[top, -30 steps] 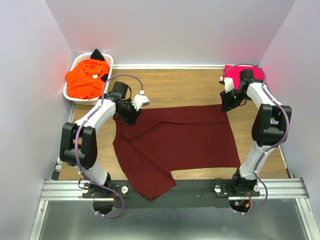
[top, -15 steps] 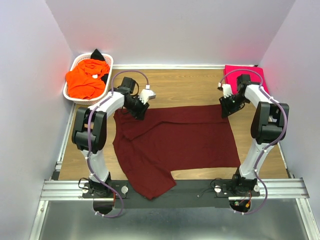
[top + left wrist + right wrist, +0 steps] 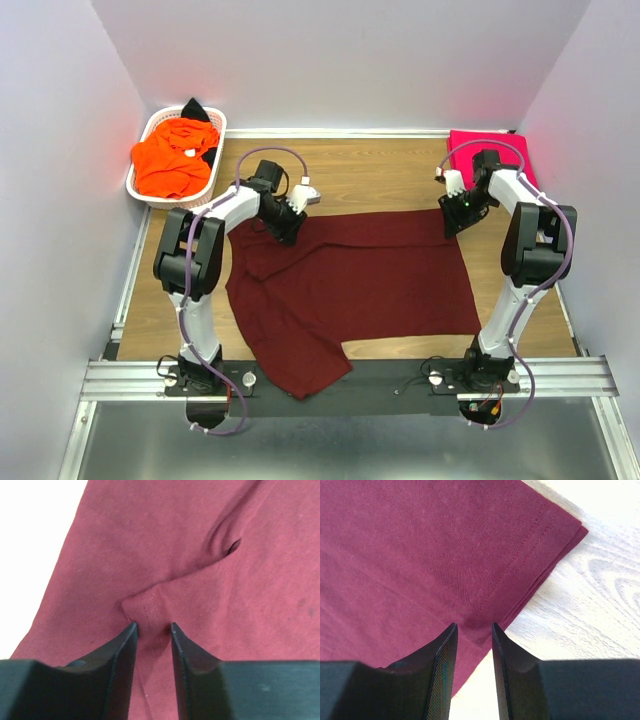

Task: Fold and stack the t-shirts
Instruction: Fold the tshirt

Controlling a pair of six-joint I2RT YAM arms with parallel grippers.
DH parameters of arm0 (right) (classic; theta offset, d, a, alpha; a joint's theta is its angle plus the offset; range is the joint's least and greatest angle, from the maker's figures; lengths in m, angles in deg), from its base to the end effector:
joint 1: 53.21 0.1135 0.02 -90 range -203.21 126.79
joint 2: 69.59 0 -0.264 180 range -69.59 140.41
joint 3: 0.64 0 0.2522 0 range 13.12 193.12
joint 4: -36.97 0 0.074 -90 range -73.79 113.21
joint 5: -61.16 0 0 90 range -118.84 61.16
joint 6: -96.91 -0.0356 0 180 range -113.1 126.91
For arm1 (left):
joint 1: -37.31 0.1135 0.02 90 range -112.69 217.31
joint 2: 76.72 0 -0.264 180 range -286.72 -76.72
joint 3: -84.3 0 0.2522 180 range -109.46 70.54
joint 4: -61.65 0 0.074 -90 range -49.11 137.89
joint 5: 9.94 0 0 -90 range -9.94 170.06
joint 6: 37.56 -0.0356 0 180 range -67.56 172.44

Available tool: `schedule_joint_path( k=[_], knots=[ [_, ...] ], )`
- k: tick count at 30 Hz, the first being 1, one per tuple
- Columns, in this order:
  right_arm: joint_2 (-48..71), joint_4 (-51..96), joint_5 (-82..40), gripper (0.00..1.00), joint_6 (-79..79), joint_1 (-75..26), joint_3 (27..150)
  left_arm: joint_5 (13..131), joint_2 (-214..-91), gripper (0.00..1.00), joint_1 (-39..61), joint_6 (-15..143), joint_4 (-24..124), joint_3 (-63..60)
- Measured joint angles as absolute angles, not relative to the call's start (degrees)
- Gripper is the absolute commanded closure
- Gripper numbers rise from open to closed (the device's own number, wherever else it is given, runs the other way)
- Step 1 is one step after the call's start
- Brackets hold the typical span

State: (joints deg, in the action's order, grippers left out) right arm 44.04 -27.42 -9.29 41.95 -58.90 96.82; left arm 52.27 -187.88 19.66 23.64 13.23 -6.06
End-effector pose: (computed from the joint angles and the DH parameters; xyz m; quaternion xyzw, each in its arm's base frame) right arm 0.3850 -0.0264 0.1790 -0.2623 0.9466 0.1304 0.1349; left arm 0.3652 -0.1336 0.1715 0.4163 0.8604 -0.2181 0.1972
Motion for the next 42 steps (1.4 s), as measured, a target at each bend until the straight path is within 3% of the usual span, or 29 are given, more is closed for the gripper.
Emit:
schedule_joint_path(
  k=[4, 5, 11, 19, 29, 32, 37, 42],
  knots=[
    [44.04, -27.42, -9.73, 0.60, 41.95, -58.90, 96.82, 52.24, -187.90, 0.73, 18.67, 23.66, 13.56, -6.06],
    [44.04, -27.44, -9.82, 0.60, 41.95, -58.90, 96.82, 52.27, -187.88, 0.80, 18.45, 23.66, 13.54, -6.06],
    [44.04, -27.44, -9.93, 0.60, 41.95, -58.90, 96.82, 52.24, -186.65, 1.00, 17.65, 23.40, 13.47, -5.41],
    [44.04, -27.47, -9.95, 0.60, 41.95, -58.90, 96.84, 51.20, -180.73, 1.00, 15.59, 22.75, 12.49, -2.76],
    [44.06, -27.49, -10.01, 0.60, 41.95, -58.90, 96.97, 48.70, -175.22, 0.78, 3.55, 19.47, 7.37, 1.87],
    [44.06, -27.49, -10.01, 0.60, 41.93, -58.90, 97.36, 48.66, -173.98, 0.78, 0.93, 19.14, 5.98, 2.44],
    [44.06, -27.51, -10.01, 0.59, 41.93, -58.90, 97.69, 48.64, -170.24, 0.70, 2.67, 19.05, 4.73, 2.46],
    [44.04, -27.60, -9.99, 0.59, 41.93, -58.90, 97.71, 48.70, -169.32, 0.69, 9.91, 18.59, 4.21, 1.39]
  ],
)
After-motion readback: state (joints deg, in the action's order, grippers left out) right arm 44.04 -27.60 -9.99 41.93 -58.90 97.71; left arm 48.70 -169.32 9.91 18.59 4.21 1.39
